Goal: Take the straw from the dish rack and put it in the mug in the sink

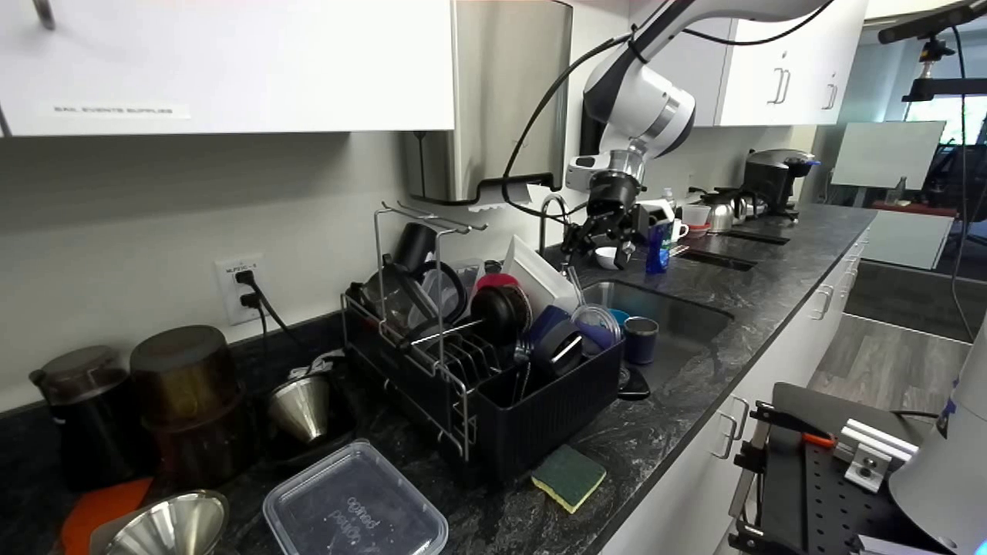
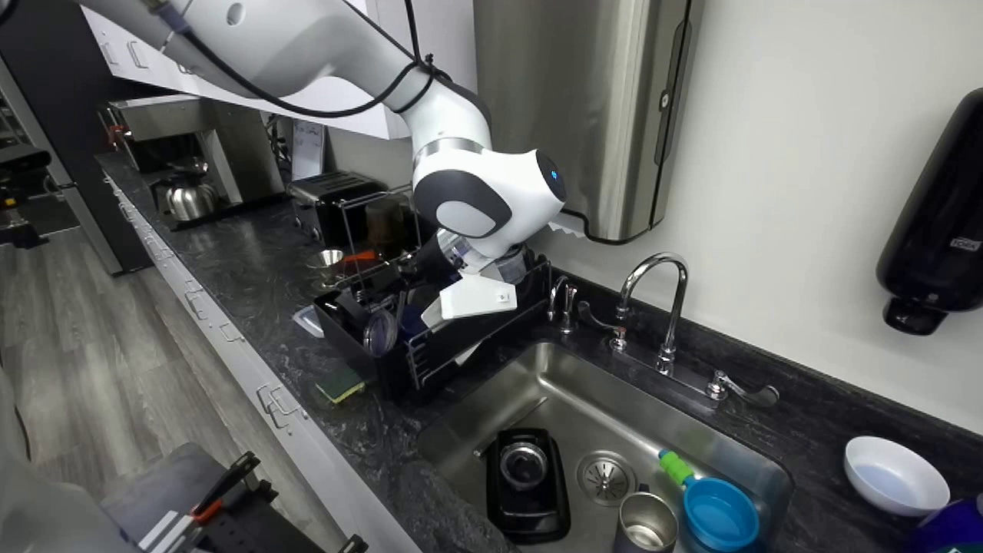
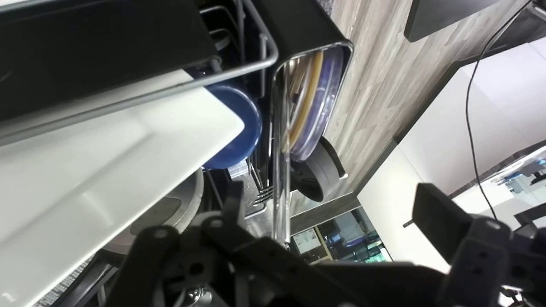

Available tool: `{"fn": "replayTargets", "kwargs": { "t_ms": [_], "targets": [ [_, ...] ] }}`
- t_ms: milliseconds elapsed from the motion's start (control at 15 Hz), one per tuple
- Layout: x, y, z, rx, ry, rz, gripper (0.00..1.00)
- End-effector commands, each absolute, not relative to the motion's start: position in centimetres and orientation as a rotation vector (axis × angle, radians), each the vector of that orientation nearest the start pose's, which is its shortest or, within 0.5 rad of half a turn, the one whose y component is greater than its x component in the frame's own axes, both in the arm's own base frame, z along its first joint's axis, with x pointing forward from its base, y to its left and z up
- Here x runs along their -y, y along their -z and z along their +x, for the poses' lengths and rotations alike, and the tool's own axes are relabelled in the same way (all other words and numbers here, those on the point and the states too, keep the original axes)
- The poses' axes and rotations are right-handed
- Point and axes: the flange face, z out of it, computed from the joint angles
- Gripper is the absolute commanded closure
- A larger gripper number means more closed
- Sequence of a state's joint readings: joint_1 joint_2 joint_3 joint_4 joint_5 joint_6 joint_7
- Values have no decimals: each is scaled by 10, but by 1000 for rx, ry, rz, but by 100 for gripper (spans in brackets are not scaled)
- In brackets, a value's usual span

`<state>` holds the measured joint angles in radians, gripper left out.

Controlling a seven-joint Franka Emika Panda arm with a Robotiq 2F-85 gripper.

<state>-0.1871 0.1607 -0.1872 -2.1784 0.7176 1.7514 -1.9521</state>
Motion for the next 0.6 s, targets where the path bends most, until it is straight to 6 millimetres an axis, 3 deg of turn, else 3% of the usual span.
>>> {"fn": "replayTargets", "kwargs": {
  "t_ms": [0,533],
  "targets": [
    [115,-307,478,1383,451,-1910,0],
    [102,-308,487,1396,451,-1895,0]
  ]
}}
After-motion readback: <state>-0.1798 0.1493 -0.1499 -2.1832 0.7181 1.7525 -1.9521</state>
